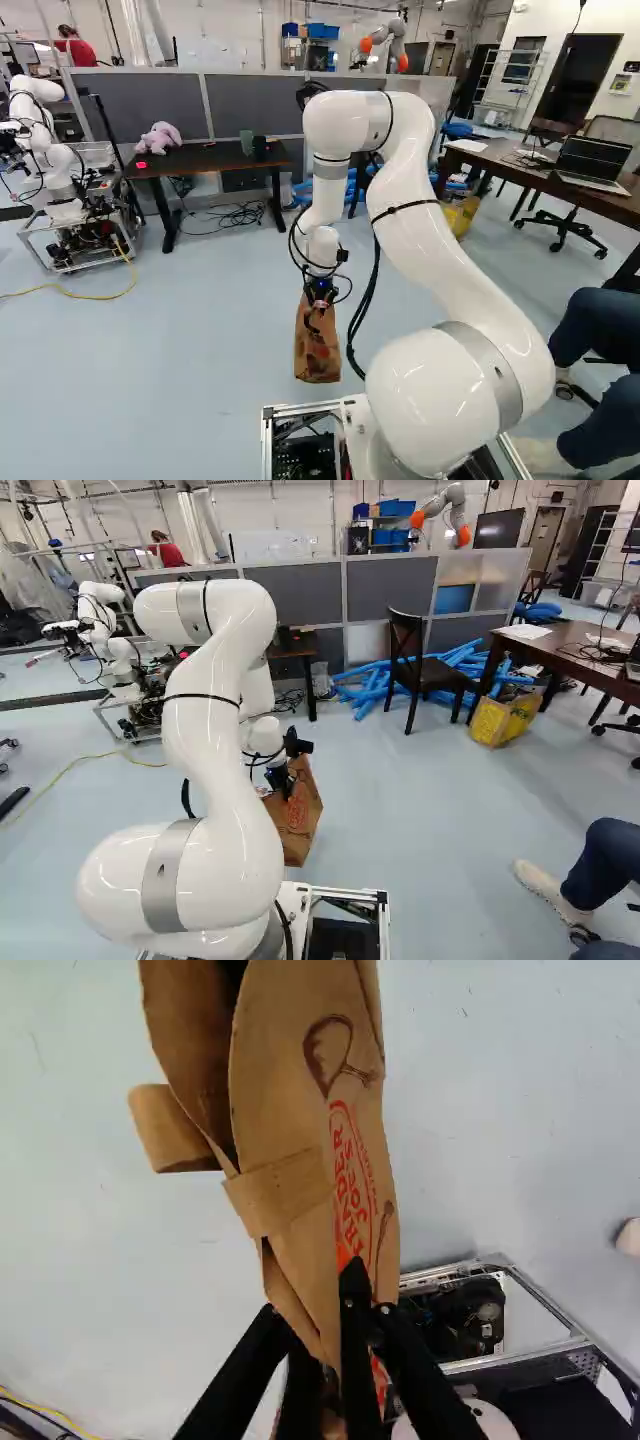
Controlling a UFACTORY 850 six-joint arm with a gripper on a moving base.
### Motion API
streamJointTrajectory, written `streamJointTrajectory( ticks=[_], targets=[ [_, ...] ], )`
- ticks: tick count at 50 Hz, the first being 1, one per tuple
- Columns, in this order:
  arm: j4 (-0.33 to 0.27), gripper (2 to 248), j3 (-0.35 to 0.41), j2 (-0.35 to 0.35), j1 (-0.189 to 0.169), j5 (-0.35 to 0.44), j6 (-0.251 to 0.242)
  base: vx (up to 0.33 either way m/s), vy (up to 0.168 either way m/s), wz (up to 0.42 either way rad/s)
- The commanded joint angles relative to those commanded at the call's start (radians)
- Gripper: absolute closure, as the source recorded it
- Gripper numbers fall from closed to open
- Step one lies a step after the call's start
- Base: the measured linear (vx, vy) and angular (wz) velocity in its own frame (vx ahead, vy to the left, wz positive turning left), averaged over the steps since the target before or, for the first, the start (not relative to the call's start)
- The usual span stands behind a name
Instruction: Pick up the bag on the ground and place it on the table
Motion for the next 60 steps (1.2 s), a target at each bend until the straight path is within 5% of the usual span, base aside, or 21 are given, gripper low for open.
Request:
streamJointTrajectory(
  ticks=[60],
  targets=[
    [0.000,225,0.252,0.310,0.057,-0.038,0.000,0.000,0.000,0.000]
  ],
)
